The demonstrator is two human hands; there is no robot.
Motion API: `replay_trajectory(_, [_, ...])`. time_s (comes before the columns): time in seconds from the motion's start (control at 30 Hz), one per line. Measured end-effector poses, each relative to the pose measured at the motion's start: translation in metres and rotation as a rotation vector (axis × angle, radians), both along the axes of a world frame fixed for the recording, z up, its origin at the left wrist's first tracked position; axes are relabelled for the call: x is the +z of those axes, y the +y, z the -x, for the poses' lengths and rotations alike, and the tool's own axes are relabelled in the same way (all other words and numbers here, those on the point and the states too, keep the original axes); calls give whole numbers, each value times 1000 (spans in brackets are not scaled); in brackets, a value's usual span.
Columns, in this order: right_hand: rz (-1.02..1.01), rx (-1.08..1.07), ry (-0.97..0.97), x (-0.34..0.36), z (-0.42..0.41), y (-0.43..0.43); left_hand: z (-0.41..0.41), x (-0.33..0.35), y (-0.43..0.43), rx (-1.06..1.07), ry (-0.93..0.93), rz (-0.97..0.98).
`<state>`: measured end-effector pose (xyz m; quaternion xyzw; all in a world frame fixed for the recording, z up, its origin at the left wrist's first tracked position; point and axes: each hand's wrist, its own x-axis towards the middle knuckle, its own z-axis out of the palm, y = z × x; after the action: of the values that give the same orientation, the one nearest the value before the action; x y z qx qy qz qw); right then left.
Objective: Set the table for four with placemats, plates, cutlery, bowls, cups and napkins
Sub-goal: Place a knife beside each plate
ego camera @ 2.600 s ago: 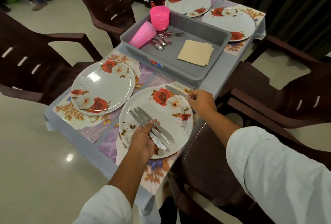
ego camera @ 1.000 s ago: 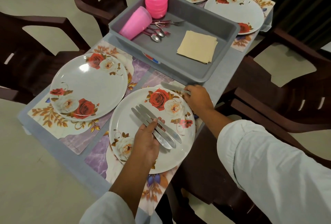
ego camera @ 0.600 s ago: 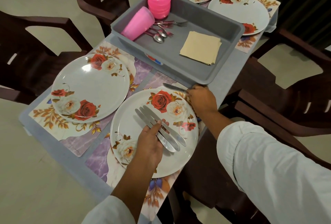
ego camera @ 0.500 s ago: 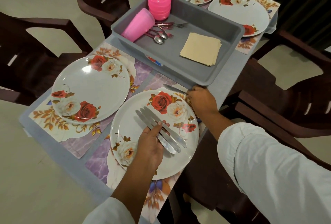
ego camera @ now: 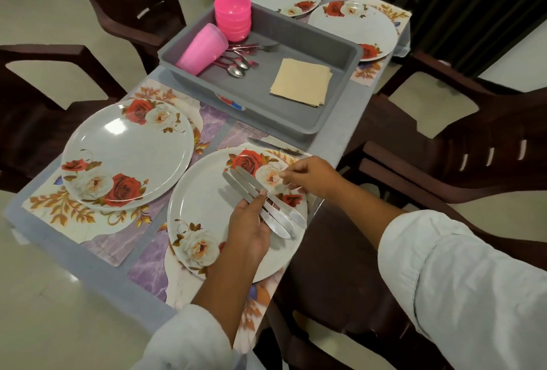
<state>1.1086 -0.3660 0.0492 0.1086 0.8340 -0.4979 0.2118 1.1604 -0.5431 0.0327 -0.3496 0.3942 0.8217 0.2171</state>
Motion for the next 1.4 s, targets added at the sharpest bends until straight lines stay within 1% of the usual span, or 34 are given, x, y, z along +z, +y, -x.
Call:
replay_trajectory(0.07, [129, 27, -76, 12, -16, 2, -4, 4, 10, -27, 29, -13])
replay_trajectory(0.1, [155, 53, -93, 17, -22, 4, -7, 6, 14, -34, 43, -20])
replay_trajectory(0.2, [156, 115, -80, 33, -44, 14, -21, 17, 31, -43, 78, -26])
replay_trajectory(0.33, [236, 48, -85, 52, -74, 34, -46, 31, 56, -61, 115, -13])
replay_trajectory(0.47, [290, 50, -75, 70, -111, 65, -79, 50, 86, -57, 151, -25])
replay_trajectory(0.57, [244, 108, -73, 80, -143, 100, -115, 67, 113, -62, 161, -5])
replay_trajectory(0.63, [215, 118, -25, 88, -166, 120, -142, 78, 133, -42, 179, 13])
replay_trajectory(0.7, [215, 74, 17, 98, -192, 141, -170, 84, 156, 9, 192, 12])
replay_trajectory(0.8, [234, 20, 72, 107, -211, 160, -199, 89, 173, 37, 155, 16])
replay_trajectory(0.87, [263, -28, 80, 114, -240, 195, -233, 100, 202, 48, 149, 28])
replay_trajectory(0.97, [394, -119, 45, 123, -253, 213, -252, 109, 220, 54, 161, 25])
replay_trajectory(1.1, [450, -238, 13, 134, -259, 229, -256, 112, 234, 78, 181, 13])
replay_trajectory(1.17, [423, -299, 17, 134, -258, 244, -249, 114, 246, 76, 191, -3])
replay_trajectory(1.23, [275, -326, 46, 131, -255, 261, -243, 107, 267, 94, 180, -42])
replay_trajectory(1.33, [-26, -298, 151, 128, -249, 284, -241, 103, 291, 116, 180, -60])
replay_trajectory(1.4, [-133, -316, 189, 129, -248, 301, -241, 104, 308, 114, 193, -57])
